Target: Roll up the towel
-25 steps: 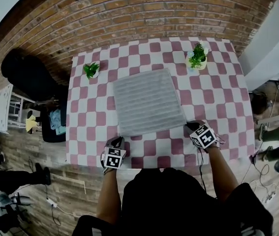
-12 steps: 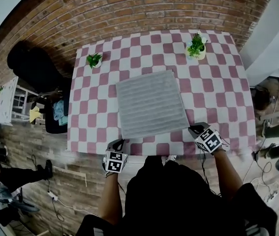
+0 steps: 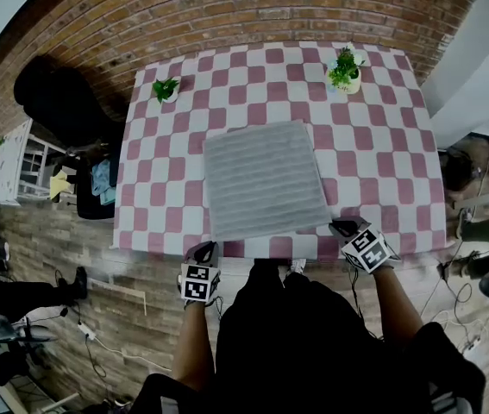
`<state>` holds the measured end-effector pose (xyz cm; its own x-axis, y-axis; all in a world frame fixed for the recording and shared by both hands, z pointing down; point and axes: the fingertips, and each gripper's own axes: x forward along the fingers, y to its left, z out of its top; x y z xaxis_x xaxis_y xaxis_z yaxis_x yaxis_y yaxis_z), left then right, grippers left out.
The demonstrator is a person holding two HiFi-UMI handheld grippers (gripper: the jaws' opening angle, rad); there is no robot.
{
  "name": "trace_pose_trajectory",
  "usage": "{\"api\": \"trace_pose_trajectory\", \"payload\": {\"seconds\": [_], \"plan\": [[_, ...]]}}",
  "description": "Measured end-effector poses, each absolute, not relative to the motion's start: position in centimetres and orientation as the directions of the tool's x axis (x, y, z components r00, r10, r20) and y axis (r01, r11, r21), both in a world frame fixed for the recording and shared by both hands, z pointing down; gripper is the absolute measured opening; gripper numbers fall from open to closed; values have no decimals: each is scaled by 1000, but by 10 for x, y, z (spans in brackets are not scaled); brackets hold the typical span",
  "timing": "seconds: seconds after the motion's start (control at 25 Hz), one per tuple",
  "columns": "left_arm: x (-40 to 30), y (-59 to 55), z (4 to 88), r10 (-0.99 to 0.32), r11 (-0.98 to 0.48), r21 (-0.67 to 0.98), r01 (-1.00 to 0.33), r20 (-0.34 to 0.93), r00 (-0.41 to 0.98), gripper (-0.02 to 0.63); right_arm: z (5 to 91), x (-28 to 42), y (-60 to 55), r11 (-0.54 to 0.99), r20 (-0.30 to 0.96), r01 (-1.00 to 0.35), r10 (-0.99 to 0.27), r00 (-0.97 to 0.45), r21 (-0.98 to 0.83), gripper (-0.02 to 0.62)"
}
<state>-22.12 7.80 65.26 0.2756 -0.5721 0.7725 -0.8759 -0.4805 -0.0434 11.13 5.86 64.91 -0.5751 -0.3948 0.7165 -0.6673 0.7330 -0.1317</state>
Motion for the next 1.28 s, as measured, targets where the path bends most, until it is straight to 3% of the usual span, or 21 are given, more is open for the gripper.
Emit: {"api": "trace_pose_trajectory", "payload": {"seconds": [1.28], "plan": [[-231, -19, 596, -710, -415, -34, -909, 637, 300, 6, 590, 106, -40, 667, 529, -745, -636, -562, 10, 9]]}}
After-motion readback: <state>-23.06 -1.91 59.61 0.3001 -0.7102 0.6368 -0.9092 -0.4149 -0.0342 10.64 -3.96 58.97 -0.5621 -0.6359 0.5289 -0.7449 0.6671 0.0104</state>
